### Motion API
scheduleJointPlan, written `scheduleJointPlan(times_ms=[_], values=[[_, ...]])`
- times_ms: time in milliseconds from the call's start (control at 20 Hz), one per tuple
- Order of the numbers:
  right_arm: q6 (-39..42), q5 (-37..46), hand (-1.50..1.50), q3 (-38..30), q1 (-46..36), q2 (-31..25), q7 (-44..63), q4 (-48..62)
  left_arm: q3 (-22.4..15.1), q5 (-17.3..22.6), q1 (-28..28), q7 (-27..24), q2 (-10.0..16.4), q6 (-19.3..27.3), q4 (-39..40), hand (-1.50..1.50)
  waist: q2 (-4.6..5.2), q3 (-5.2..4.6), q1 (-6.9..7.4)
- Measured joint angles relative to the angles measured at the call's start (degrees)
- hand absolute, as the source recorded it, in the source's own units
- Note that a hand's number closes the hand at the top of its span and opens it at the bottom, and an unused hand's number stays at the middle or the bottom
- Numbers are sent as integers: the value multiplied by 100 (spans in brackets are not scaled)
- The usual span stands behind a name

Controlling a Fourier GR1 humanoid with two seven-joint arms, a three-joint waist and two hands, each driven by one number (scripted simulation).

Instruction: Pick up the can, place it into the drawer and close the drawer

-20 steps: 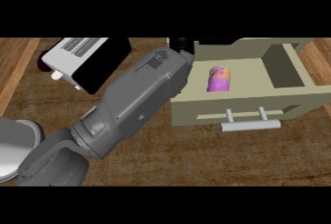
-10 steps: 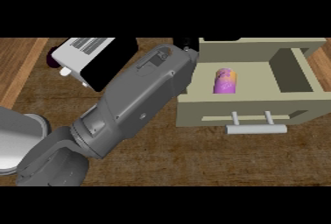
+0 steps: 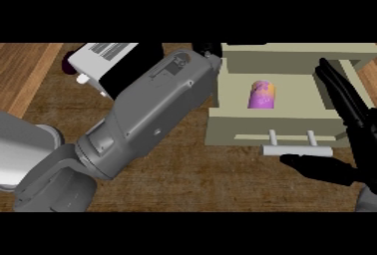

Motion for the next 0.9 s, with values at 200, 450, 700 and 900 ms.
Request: scheduleJointPlan(times_ms=[200,450,700,900], values=[[-357,591,-150,228,-480,-136,-269,974,-13,-127,111,188,228,9,-209,-150,-11,0,50],[-760,1384,-150,588,-1130,-226,-409,2208,-74,-279,314,415,473,39,-532,-150,-18,-1,110],[-1386,2034,-150,732,-1669,-179,-458,3448,-78,-448,466,660,779,65,-829,-150,-15,1,97],[-1992,2305,-150,601,-2115,-124,-561,4623,-30,-544,598,855,1116,1,-1138,-150,-6,3,125]])
